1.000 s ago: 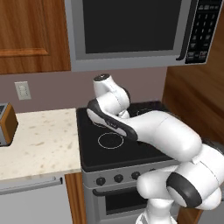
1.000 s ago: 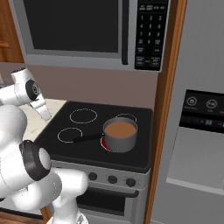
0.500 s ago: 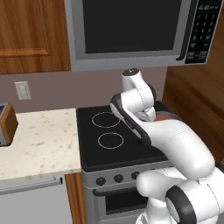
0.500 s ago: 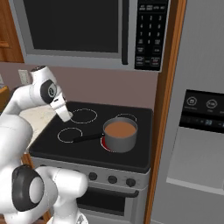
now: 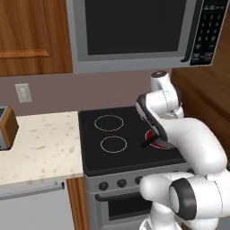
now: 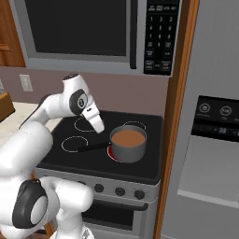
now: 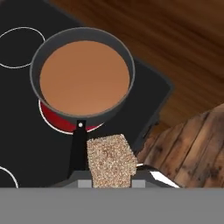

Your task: Pick up the sugar cube(s) and place them in the saucepan with hot chocolate.

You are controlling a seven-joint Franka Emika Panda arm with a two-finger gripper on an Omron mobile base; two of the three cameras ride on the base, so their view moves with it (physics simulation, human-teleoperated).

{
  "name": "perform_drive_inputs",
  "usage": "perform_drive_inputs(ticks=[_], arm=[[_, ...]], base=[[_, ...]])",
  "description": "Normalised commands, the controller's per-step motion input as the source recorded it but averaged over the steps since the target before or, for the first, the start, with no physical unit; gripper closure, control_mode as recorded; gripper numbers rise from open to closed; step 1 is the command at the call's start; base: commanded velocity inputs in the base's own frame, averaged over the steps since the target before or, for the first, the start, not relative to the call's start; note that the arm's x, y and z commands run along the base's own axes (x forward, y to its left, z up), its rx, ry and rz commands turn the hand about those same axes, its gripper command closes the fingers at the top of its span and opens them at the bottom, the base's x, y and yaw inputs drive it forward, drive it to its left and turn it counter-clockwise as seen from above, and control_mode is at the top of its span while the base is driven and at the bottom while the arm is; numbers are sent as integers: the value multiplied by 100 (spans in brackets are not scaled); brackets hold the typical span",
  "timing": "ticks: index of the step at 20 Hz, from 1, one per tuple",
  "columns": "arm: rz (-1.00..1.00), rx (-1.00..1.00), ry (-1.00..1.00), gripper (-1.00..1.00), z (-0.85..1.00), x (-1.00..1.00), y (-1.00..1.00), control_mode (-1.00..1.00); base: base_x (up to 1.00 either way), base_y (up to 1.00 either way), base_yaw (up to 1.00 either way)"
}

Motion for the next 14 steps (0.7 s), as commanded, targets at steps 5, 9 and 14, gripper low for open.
perform_drive_inputs(ticks=[5,9,14], arm=[[-3,-5,34,100,-7,48,-64,-100],[-6,0,21,100,-11,50,-55,-100],[1,0,1,100,-24,37,-26,-100]], base=[[0,0,0],[0,0,0],[0,0,0]])
